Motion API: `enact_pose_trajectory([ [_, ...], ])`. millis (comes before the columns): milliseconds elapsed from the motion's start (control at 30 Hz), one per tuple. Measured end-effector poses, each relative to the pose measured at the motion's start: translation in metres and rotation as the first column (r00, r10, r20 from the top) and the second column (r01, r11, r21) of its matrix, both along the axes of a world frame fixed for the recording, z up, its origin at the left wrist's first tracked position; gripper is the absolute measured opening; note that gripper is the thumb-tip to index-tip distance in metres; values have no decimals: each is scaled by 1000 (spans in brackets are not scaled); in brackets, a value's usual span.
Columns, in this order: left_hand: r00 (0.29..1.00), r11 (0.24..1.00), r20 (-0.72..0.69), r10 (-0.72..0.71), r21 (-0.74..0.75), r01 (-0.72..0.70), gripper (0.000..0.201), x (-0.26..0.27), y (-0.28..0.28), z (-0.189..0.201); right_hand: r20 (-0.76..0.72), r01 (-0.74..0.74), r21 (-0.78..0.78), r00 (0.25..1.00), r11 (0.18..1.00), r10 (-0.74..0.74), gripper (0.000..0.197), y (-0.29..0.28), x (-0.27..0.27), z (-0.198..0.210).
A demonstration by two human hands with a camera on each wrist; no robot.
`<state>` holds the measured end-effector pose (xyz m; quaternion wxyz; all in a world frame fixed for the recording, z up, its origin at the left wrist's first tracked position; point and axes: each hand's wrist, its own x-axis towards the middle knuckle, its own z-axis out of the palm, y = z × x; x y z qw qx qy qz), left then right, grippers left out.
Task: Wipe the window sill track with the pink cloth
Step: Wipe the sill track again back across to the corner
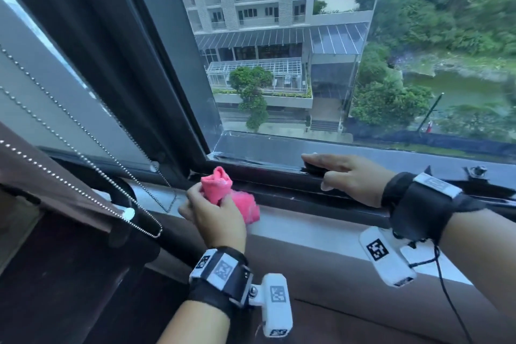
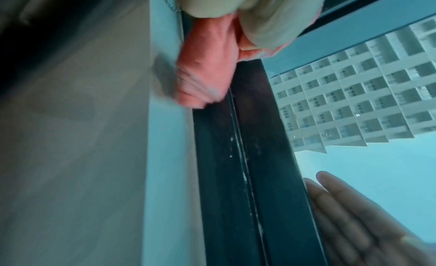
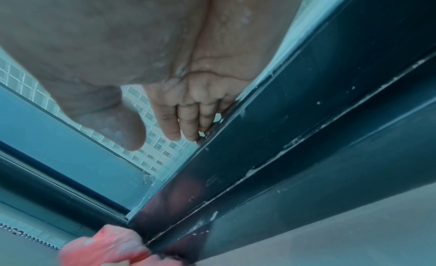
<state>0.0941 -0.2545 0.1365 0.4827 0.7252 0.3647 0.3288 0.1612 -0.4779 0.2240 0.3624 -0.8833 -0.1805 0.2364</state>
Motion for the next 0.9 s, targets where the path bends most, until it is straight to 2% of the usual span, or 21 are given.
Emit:
enact_pose_trajectory([
  [33,999,999,-17,43,-27,-43,35,6,2,-1,0,-1,5,1000,1000,1,68,0,0,-1],
  [67,999,999,-49,25,-31,-26,34,13,-1,-3,2,0,9,1000,1000,0,68,1,0,-2],
  [200,982,992,-155,-110,46,118,22,19,-50,-17,-5,4,29,1000,1000,-4,66,4,1,-6],
  [400,962,958,-120,-245,122,259,37,0,-100,-34,0,7,79,1000,997,-7,57,4,0,-9],
  [500,899,899,-181,-398,117,421,41,-6,-114,-32,6,-6,86,1000,996,5,61,4,1,-13],
  [567,832,849,-232,-504,41,526,39,-8,-123,-27,-7,5,82,1000,997,-5,63,4,0,-14],
  [700,716,757,-252,-651,-148,636,30,-5,-130,-16,-29,2,97,1000,995,1,60,4,3,-13],
  [800,638,604,-75,-766,-422,676,32,-5,-115,-6,-102,45,206,995,978,-24,60,-1,4,-14],
  [833,637,555,-8,-771,-501,664,33,-6,-108,-3,-113,72,255,993,964,-44,60,-5,2,-14],
  [900,657,506,89,-749,-564,653,40,-10,-94,3,-76,115,318,992,941,-96,56,-18,-4,-16],
])
